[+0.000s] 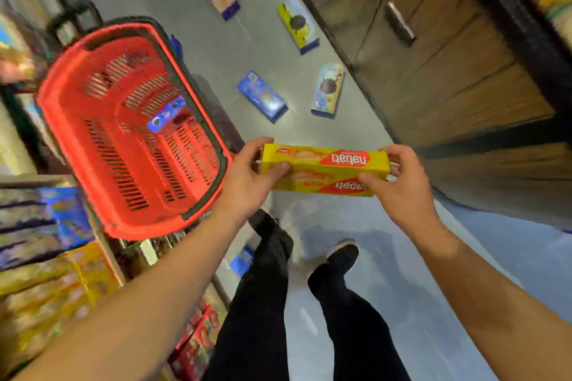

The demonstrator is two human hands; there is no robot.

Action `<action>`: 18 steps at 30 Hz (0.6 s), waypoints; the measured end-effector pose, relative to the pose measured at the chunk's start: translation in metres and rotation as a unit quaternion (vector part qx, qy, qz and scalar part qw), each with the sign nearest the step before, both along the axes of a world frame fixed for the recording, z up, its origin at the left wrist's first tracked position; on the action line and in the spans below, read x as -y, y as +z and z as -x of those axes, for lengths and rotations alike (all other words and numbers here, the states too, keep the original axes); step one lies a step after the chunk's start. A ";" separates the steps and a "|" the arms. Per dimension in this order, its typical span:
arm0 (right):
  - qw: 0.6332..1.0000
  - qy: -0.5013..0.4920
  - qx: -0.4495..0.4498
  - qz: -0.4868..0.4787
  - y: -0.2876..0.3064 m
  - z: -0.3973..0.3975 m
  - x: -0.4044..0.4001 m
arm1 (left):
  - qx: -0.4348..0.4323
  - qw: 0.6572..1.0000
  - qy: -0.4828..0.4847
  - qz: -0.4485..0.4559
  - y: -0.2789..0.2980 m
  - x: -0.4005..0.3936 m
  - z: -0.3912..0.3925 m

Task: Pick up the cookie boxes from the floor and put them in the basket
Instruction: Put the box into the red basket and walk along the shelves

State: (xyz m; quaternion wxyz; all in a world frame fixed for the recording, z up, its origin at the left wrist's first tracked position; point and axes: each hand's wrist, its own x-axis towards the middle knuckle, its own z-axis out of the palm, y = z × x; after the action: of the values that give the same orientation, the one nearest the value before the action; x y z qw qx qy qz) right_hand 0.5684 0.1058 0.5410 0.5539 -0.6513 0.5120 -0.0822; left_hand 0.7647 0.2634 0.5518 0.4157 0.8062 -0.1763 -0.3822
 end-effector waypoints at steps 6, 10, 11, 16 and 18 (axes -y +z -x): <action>0.973 0.205 -0.022 0.104 0.079 -0.127 -0.032 | 0.176 0.982 -0.068 -0.016 0.073 -0.084 -0.098; 0.922 0.339 -0.026 0.185 0.104 -0.211 -0.069 | 0.205 0.975 -0.041 -0.070 0.093 -0.145 -0.154; 0.914 0.360 -0.029 0.186 0.106 -0.227 -0.075 | 0.208 0.975 -0.030 -0.079 0.094 -0.156 -0.163; 0.873 0.454 -0.018 0.179 0.104 -0.307 -0.105 | 0.195 0.974 0.054 -0.097 0.094 -0.207 -0.201; 0.856 0.486 -0.017 0.178 0.101 -0.334 -0.110 | 0.192 0.973 0.073 -0.105 0.092 -0.218 -0.213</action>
State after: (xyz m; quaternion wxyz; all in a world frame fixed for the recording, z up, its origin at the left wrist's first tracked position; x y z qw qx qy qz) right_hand 0.9022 0.2156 0.6420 0.3891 -0.9061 0.1166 0.1186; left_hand 0.9773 0.4819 0.6442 0.3141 0.9143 -0.1528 -0.2049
